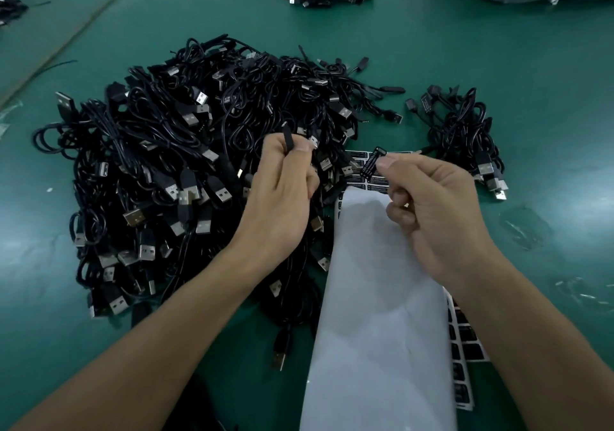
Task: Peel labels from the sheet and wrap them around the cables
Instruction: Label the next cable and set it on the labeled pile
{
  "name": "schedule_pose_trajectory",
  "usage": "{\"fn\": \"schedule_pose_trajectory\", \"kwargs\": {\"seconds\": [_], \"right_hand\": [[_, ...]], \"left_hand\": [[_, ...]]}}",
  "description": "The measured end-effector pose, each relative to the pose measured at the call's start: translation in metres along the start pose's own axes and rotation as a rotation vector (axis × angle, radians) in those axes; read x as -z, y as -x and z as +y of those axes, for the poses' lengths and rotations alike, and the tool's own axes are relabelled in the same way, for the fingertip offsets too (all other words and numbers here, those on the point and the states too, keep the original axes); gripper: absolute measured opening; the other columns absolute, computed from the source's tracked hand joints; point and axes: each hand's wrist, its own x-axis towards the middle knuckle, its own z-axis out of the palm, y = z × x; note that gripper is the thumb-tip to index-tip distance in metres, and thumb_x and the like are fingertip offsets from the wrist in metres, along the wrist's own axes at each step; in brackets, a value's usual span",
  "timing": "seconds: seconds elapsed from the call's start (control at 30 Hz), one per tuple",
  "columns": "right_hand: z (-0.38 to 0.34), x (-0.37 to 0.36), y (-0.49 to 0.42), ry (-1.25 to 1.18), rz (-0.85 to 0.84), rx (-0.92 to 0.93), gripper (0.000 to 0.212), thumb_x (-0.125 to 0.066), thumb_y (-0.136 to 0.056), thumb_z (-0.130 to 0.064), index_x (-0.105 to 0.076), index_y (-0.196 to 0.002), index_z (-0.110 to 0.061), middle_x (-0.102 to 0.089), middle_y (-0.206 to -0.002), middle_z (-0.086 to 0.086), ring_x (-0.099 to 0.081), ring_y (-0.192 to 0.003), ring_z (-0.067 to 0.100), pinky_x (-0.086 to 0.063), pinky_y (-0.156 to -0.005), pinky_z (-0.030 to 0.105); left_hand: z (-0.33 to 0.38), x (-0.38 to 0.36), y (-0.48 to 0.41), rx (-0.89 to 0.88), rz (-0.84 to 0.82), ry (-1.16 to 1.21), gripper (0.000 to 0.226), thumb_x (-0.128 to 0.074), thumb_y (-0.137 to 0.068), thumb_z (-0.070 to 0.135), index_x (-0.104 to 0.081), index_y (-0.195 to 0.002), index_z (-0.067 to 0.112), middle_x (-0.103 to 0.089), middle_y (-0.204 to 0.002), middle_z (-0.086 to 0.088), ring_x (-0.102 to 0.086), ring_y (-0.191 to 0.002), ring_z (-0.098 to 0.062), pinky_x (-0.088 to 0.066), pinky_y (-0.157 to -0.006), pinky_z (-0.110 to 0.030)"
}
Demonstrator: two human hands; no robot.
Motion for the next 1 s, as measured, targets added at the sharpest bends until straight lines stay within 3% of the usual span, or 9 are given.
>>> {"fn": "schedule_pose_trajectory", "kwargs": {"seconds": [0.13,0.2,0.33,0.43,0.57,0.63,0.77,0.87,1.0], "right_hand": [[-0.002,-0.0005,-0.0013,-0.046,-0.035,-0.042,0.035,-0.071,-0.09,-0.014,-0.069,-0.056,-0.022,-0.037,-0.061,-0.002,-0.03,-0.055,0.007,-0.027,-0.043,0.016],[-0.0029,0.0002,-0.0017,-0.079,-0.046,-0.047,0.038,-0.069,-0.09,-0.013,-0.064,-0.054,-0.022,-0.036,-0.063,-0.002,-0.029,-0.056,0.008,-0.026,-0.043,0.017],[-0.0034,0.0009,-0.0018,-0.108,-0.049,-0.055,0.035,-0.069,-0.09,-0.013,-0.057,-0.058,-0.02,-0.036,-0.064,-0.002,-0.029,-0.057,0.008,-0.026,-0.044,0.018],[-0.0034,0.0007,-0.0014,-0.128,-0.048,-0.061,0.036,-0.069,-0.09,-0.013,-0.057,-0.057,-0.019,-0.036,-0.064,-0.001,-0.028,-0.058,0.009,-0.025,-0.044,0.018],[-0.0048,0.0001,-0.0002,-0.142,-0.055,-0.062,0.04,-0.068,-0.089,-0.013,-0.061,-0.051,-0.023,-0.037,-0.064,-0.002,-0.028,-0.059,0.01,-0.023,-0.048,0.021],[-0.0056,0.0007,0.0001,-0.146,-0.069,-0.047,0.036,-0.07,-0.086,-0.016,-0.063,-0.052,-0.024,-0.038,-0.064,-0.002,-0.031,-0.059,0.009,-0.026,-0.052,0.022],[-0.0055,0.0005,0.0026,-0.085,-0.121,-0.006,0.008,-0.073,-0.072,-0.03,-0.073,-0.066,-0.025,-0.055,-0.067,-0.004,-0.048,-0.065,0.008,-0.04,-0.061,0.022],[-0.0014,0.0008,0.0015,-0.047,-0.108,-0.014,0.011,-0.074,-0.067,-0.033,-0.076,-0.073,-0.023,-0.066,-0.075,-0.006,-0.055,-0.073,0.008,-0.044,-0.067,0.023],[0.0017,0.0,-0.0003,-0.037,-0.118,-0.029,0.016,-0.073,-0.069,-0.031,-0.075,-0.08,-0.02,-0.068,-0.074,-0.002,-0.059,-0.074,0.008,-0.046,-0.068,0.021]], "left_hand": [[0.0039,-0.0001,0.0016,-0.023,-0.103,-0.009,0.014,-0.032,-0.108,0.024,-0.035,-0.094,0.025,-0.052,-0.06,0.008,-0.039,-0.045,-0.002,-0.033,-0.04,-0.015],[0.0069,-0.0016,0.0023,-0.036,-0.16,0.02,0.017,-0.038,-0.108,0.02,-0.043,-0.093,0.018,-0.058,-0.063,0.007,-0.039,-0.043,-0.002,-0.031,-0.039,-0.012],[0.0082,-0.0041,0.0038,-0.048,-0.172,0.071,0.031,-0.045,-0.107,0.022,-0.065,-0.087,0.009,-0.06,-0.063,0.005,-0.046,-0.042,-0.006,-0.038,-0.035,-0.021],[0.0076,-0.004,0.0028,0.054,-0.18,0.093,0.035,-0.043,-0.107,0.028,-0.071,-0.095,0.012,-0.05,-0.054,0.005,-0.036,-0.037,-0.005,-0.029,-0.035,-0.017],[0.0076,-0.0008,-0.0005,0.202,-0.271,0.072,0.03,-0.038,-0.107,0.012,-0.066,-0.103,0.022,-0.048,-0.057,0.008,-0.033,-0.042,-0.001,-0.026,-0.039,-0.015],[0.0086,0.0007,-0.0018,0.213,-0.327,0.058,0.031,-0.036,-0.103,0.003,-0.062,-0.101,0.019,-0.053,-0.063,0.004,-0.036,-0.046,-0.004,-0.027,-0.04,-0.018],[0.0093,0.0008,-0.0014,0.144,-0.366,0.035,0.017,-0.046,-0.105,0.007,-0.053,-0.12,0.011,-0.07,-0.072,0.0,-0.055,-0.051,-0.008,-0.042,-0.044,-0.02],[0.0089,0.0014,-0.001,0.158,-0.372,0.068,0.007,-0.048,-0.105,0.01,-0.053,-0.107,0.006,-0.073,-0.073,-0.003,-0.062,-0.052,-0.011,-0.047,-0.046,-0.02],[0.0107,0.002,-0.0001,0.183,-0.397,0.084,0.015,-0.051,-0.103,0.013,-0.059,-0.096,0.004,-0.073,-0.071,-0.005,-0.066,-0.055,-0.012,-0.051,-0.048,-0.019]]}}
